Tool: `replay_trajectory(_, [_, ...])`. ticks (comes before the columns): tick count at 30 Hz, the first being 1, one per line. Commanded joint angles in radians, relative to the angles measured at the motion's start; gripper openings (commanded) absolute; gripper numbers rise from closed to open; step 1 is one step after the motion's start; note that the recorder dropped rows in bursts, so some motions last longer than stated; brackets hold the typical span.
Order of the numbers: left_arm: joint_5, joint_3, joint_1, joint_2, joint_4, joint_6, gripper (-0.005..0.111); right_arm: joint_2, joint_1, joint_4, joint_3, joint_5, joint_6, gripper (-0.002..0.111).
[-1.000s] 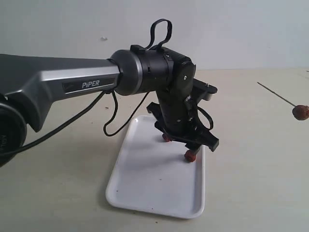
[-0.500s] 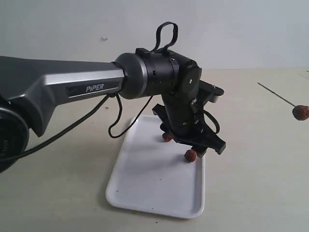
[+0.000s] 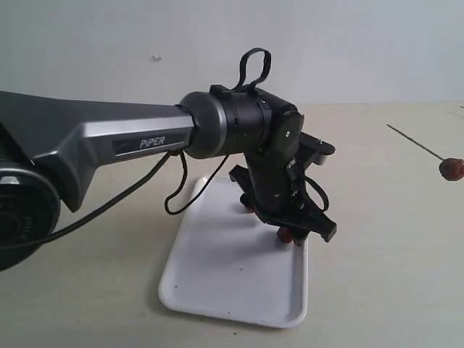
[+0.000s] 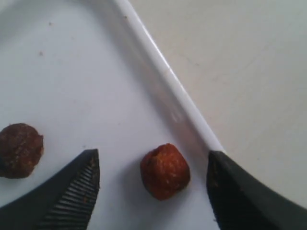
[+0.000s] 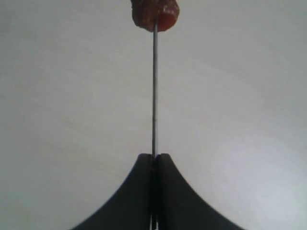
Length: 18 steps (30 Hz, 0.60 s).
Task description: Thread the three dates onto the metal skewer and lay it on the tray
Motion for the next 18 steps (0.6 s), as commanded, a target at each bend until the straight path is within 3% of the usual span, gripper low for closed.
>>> replay_trajectory(1, [0.001, -0.005, -0.005, 0.009, -0.002, -0.009, 0.063, -0.001, -0.007, -0.007, 0.002, -0.002, 0.006, 0.0])
replay_trajectory(11, [0.001, -0.005, -0.005, 0.011, 0.005, -0.009, 0.062, -0.001, -0.007, -0.007, 0.002, -0.004, 0.005, 0.0])
replay_trajectory(18, [0.001, -0.005, -0.005, 0.011, 0.005, -0.009, 0.05, -0.001, -0.007, -0.005, 0.002, -0.004, 0.005, 0.0])
